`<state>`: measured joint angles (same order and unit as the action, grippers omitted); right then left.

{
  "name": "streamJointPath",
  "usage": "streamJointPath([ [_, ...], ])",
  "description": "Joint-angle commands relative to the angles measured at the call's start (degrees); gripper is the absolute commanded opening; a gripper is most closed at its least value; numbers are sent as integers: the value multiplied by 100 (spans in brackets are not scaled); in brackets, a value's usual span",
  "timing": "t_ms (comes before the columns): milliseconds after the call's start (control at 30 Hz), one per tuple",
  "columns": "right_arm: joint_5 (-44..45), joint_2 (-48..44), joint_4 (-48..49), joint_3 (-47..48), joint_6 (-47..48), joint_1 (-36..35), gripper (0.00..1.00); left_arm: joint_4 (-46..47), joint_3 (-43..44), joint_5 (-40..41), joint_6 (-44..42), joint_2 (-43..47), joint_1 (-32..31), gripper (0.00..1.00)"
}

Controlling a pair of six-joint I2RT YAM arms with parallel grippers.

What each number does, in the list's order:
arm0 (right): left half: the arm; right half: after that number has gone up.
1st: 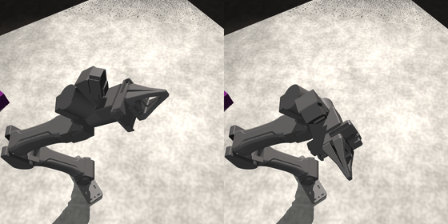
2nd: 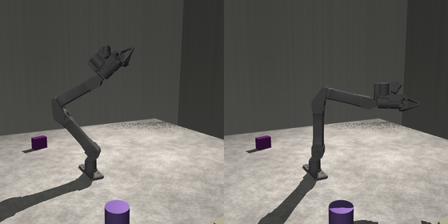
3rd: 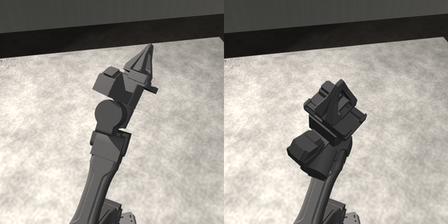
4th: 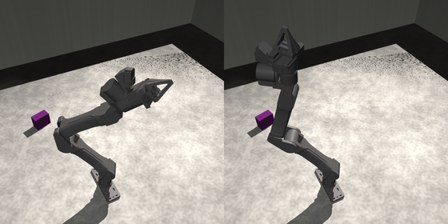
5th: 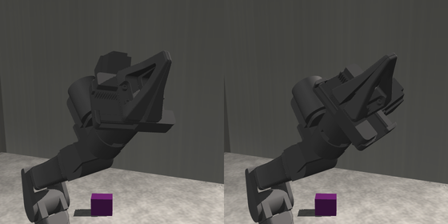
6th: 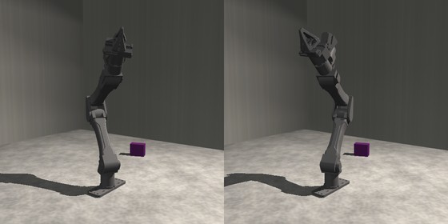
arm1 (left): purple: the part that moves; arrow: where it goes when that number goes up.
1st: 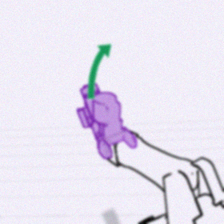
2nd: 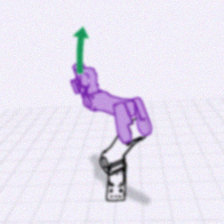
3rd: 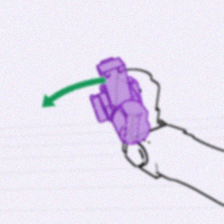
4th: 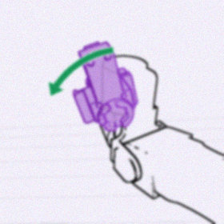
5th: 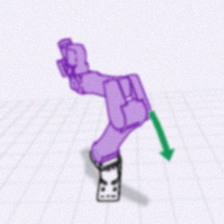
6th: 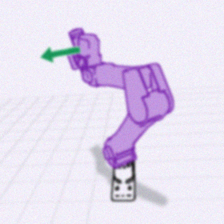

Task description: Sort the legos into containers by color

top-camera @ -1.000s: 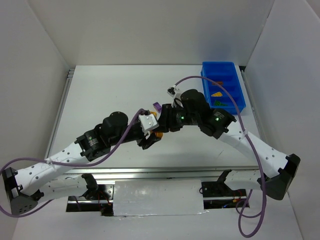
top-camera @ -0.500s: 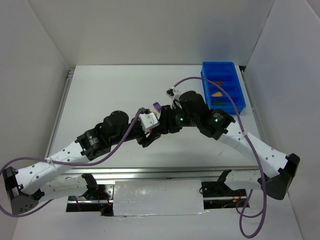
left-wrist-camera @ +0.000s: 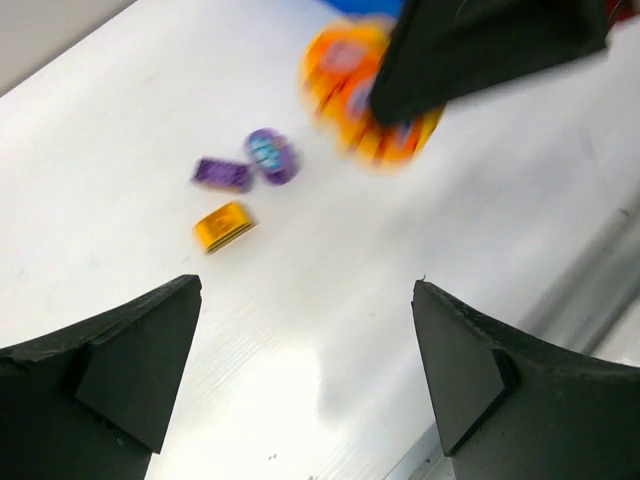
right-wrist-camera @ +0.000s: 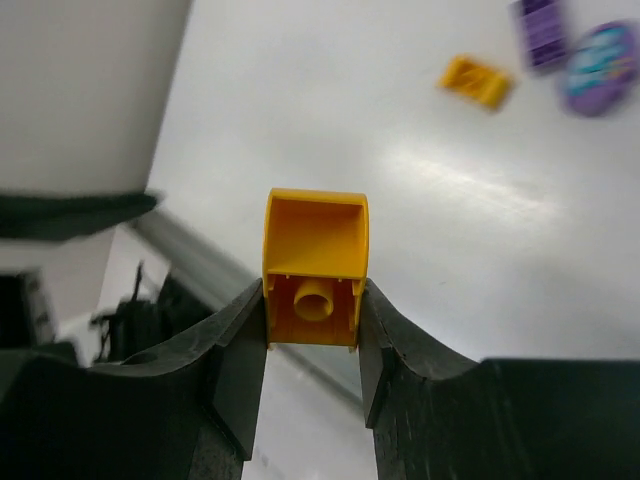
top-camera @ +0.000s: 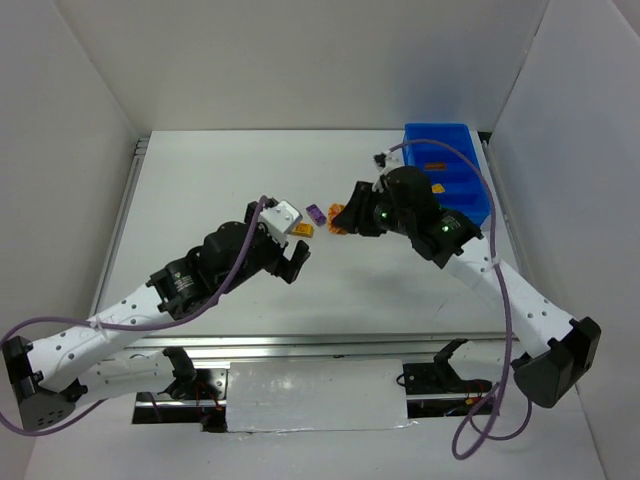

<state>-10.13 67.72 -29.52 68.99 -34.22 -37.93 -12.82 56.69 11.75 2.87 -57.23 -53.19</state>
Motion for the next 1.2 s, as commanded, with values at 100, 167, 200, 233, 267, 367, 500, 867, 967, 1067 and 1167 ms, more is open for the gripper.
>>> streamJointPath([
  [100, 889, 363, 376, 36, 82, 1644, 0, -387, 307, 2058, 1083, 335, 2, 99],
  [167, 1562, 678, 438, 122, 99, 2016, 0, -703, 387, 2226, 1364, 371, 2, 100],
  [200, 1828, 855, 395, 236, 99, 2366, 0, -818, 491, 2279, 1435, 362, 2, 100],
  [233, 2100, 1039, 342, 516, 73, 2517, 0, -1123, 553, 2331, 1583, 362, 2, 99],
  [267, 2329, 1441, 272, 641, -5, 2667, 0, -1326, 615, 2384, 1654, 353, 10, 99],
  [367, 2708, 2224, 341, 1150, -207, 3168, 0, -2083, 861, 2473, 1787, 406, 10, 100],
  [500, 2903, 3087, 490, 1836, -235, 3626, 0, -2541, 704, 2341, 1681, 739, 10, 99],
  [867, 2735, 4706, 43, 3243, -744, 4400, 0, -2260, -61, 2341, 1629, 1276, 2, 100],
  [967, 2753, 4741, 87, 3217, -823, 4408, 0, -2304, -44, 2262, 1629, 1118, 2, 99],
  [1067, 2762, 4750, 165, 3156, -850, 4417, 0, -2392, -9, 2236, 1637, 942, 2, 100],
  [1167, 2718, 4864, 210, 3217, -859, 4452, 0, -2401, 9, 2139, 1620, 811, 2, 100],
])
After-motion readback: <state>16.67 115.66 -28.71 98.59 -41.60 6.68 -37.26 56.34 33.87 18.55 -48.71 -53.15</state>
